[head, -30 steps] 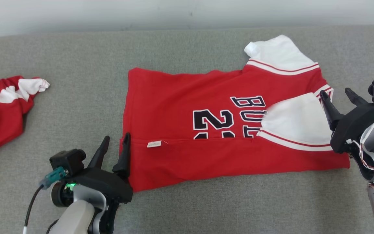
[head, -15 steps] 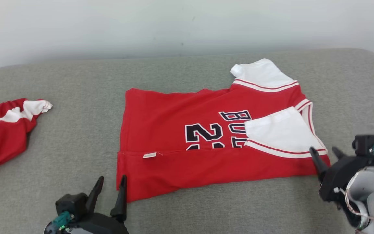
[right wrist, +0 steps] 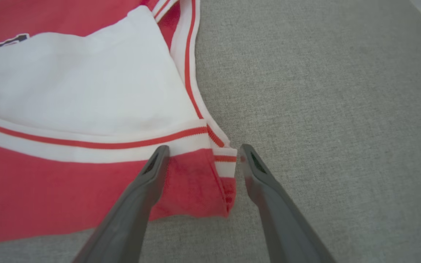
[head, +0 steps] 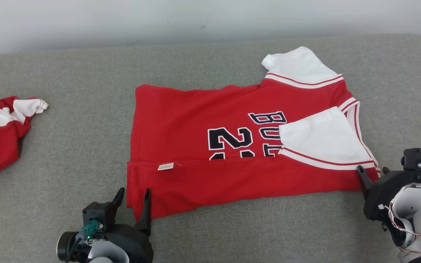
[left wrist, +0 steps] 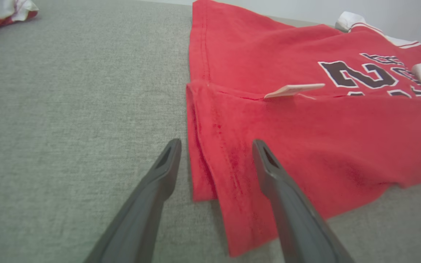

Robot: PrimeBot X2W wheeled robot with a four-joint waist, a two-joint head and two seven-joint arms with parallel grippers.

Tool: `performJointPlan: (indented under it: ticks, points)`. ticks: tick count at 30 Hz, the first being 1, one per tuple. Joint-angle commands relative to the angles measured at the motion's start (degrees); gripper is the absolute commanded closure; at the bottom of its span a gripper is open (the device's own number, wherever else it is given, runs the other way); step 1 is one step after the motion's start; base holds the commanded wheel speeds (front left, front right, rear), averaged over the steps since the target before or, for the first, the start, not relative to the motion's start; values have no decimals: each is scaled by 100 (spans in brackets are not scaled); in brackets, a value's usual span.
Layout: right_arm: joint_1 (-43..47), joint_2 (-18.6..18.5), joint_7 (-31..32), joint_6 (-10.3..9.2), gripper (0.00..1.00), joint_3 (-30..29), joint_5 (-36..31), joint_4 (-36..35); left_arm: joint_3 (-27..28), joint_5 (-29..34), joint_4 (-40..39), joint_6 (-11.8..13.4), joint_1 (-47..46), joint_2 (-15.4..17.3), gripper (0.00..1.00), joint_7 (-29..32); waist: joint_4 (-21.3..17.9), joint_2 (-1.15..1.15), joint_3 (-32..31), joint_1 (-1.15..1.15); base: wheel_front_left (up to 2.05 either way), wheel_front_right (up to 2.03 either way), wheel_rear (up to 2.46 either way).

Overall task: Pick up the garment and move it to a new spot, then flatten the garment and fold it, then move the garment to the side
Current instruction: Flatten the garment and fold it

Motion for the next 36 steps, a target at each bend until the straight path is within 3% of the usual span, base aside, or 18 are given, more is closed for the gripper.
performJointPlan:
  ticks: [1, 8, 9, 10, 11, 12, 13, 26, 36]
  points:
    - [-67, 22, 26, 3, 0, -8, -44, 58, -14, 36, 67, 5, -91, -10, 0, 26, 34, 0, 124, 0, 0, 0, 0]
    - [-222, 112, 94, 3, 0, -22, -110, 484, -124, 38, 402, -59, -255, -50, 0, 112, 64, 0, 253, 0, 0, 0, 0]
    - [-233, 149, 92, 3, 0, -1, -74, 575, -141, 16, 495, -90, -249, -40, 74, 124, 69, 0, 254, 0, 0, 0, 0]
    - [-214, 161, 115, 3, 0, 29, -41, 620, -147, 4, 543, -105, -242, -39, 100, 138, 69, 0, 248, 0, 0, 0, 0]
    - [-190, 163, 134, 3, 0, 73, -23, 655, -155, -19, 586, -136, -227, -40, 100, 146, 67, 0, 232, 0, 0, 0, 0]
    - [-184, 157, 69, 4, 69, 119, -8, 651, -162, -35, 622, -140, -213, -48, 100, 148, 64, 0, 212, 0, 0, 0, 0]
    - [-160, 143, 53, 5, 100, 136, 29, 674, -165, -44, 652, -164, -199, -46, 100, 145, 60, 0, 187, 0, 0, 0, 0]
    - [481, -16, -169, -9, 100, -27, 335, 325, -179, -217, 694, -232, 251, 33, 100, 110, 15, 0, -465, 0, 0, 0, 0]
    - [1297, 110, 21, -9, 100, -160, 406, -311, -53, -441, 130, 48, 1083, 179, 100, 178, -97, 0, -820, 0, 0, 0, 0]
